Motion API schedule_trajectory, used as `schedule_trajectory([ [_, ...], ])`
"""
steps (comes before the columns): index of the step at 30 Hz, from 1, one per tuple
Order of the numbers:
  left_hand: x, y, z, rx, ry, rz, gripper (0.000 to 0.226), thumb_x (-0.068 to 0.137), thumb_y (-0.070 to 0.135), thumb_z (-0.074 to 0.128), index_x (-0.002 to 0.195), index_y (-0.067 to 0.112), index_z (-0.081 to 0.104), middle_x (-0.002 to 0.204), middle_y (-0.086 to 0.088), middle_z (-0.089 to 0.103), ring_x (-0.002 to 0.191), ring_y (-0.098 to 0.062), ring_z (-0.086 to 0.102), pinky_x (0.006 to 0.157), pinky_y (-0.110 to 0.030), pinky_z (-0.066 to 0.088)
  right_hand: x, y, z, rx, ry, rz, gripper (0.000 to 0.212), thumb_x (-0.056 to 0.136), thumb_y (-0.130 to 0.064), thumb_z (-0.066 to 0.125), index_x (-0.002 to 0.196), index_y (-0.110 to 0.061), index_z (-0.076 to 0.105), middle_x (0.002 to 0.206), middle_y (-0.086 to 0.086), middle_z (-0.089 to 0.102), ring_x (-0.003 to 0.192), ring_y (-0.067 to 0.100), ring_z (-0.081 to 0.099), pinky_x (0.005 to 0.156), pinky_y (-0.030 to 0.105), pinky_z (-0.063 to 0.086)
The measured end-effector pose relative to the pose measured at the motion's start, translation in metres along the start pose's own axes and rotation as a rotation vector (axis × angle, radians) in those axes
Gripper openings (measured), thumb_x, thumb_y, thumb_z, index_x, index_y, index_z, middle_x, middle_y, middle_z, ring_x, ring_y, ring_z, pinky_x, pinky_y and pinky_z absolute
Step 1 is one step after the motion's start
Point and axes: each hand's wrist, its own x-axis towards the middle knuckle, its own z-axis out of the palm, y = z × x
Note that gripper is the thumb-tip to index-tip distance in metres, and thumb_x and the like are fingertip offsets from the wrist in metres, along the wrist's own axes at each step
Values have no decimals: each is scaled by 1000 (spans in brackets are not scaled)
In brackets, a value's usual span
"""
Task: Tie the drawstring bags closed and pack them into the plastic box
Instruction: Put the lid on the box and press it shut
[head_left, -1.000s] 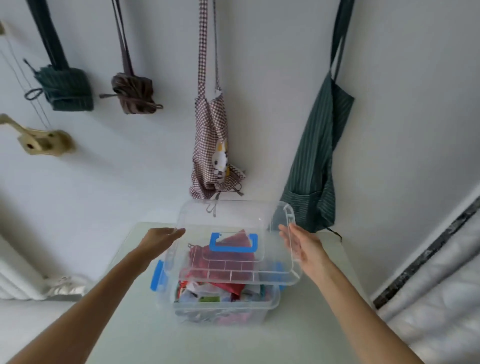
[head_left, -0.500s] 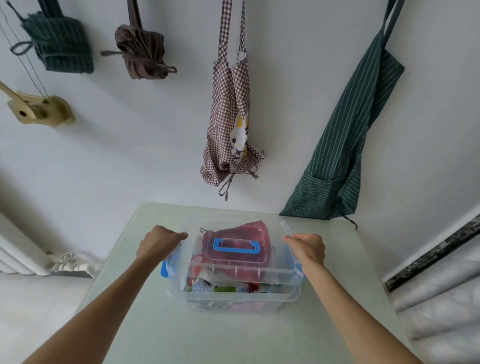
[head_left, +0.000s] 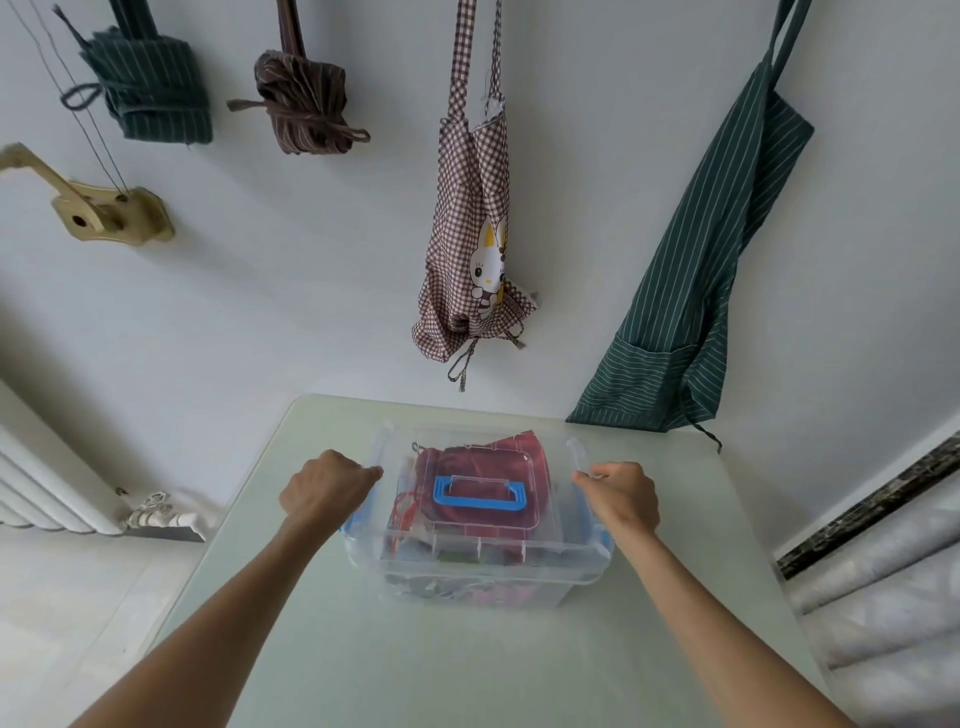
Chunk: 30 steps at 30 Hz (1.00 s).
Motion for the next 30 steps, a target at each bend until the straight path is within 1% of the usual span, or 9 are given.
schedule_trajectory([
  [3, -3, -3, 5, 80, 20, 1, 33, 83, 47, 56, 78, 17, 71, 68, 0, 61, 59, -17, 51, 55, -23, 32, -4, 5, -1, -41, -8, -26, 37, 82, -34, 68, 115, -16, 67, 116, 6, 67, 115, 28, 53, 87, 36, 47],
  [7, 0, -8, 10, 11, -52, -18, 31, 82, 48, 57, 79, 20, 68, 82, -3, 68, 76, -24, 65, 67, -26, 42, -5, 6, 0, -29, -53, -16, 41, 86, -33, 66, 122, -14, 63, 118, 9, 66, 109, 32, 60, 90, 36, 46],
  [10, 7, -10, 11, -77, -111, -18, 29, 79, 46, 62, 82, 18, 71, 82, -5, 71, 77, -24, 67, 80, -32, 54, -5, 7, 2, -21, -46, -16, 40, 86, -32, 66, 121, -14, 63, 114, 8, 68, 107, 31, 61, 89, 36, 47],
  [13, 9, -14, 14, -177, -126, -27, 27, 79, 43, 65, 86, 18, 71, 82, -7, 71, 77, -25, 68, 86, -38, 55, -5, 10, 4, 22, -48, 12, 40, 84, -33, 68, 119, -15, 64, 111, 7, 69, 105, 31, 62, 88, 37, 47],
  [20, 9, -12, 18, -294, -124, -25, 33, 83, 38, 66, 100, 10, 71, 92, -11, 68, 85, -30, 66, 85, -39, 54, -5, 13, 9, 123, -84, 40, 41, 85, -31, 67, 120, -11, 61, 116, 11, 65, 105, 31, 61, 88, 36, 46],
  [23, 6, -9, 21, -245, -76, -12, 36, 87, 41, 61, 106, 12, 70, 95, -10, 66, 85, -30, 61, 73, -34, 47, -5, 18, 10, 146, -101, 49, 43, 85, -31, 67, 121, -9, 61, 117, 12, 65, 106, 30, 61, 90, 35, 46],
  [25, 5, -9, 24, -252, -59, -13, 38, 88, 42, 60, 110, 13, 69, 96, -7, 64, 85, -28, 58, 71, -33, 44, -4, 19, 9, 137, -101, 56, 45, 83, -35, 68, 119, -9, 62, 119, 12, 64, 107, 30, 59, 92, 36, 47],
  [28, 9, -15, 29, -262, -62, -45, 56, 85, 50, 60, 128, 14, 56, 125, -11, 58, 112, -33, 53, 94, -44, 47, -6, 21, 7, 4, -55, 142, 66, 79, -50, 68, 127, -8, 52, 130, 15, 51, 120, 33, 47, 94, 39, 42],
  [30, 11, -18, 30, -394, -186, -153, 70, 85, 50, 60, 136, 6, 42, 134, -17, 48, 121, -35, 48, 101, -45, 41, -10, 24, 6, 133, -206, 331, 74, 77, -57, 65, 128, -7, 46, 127, 16, 50, 116, 33, 49, 89, 37, 41],
])
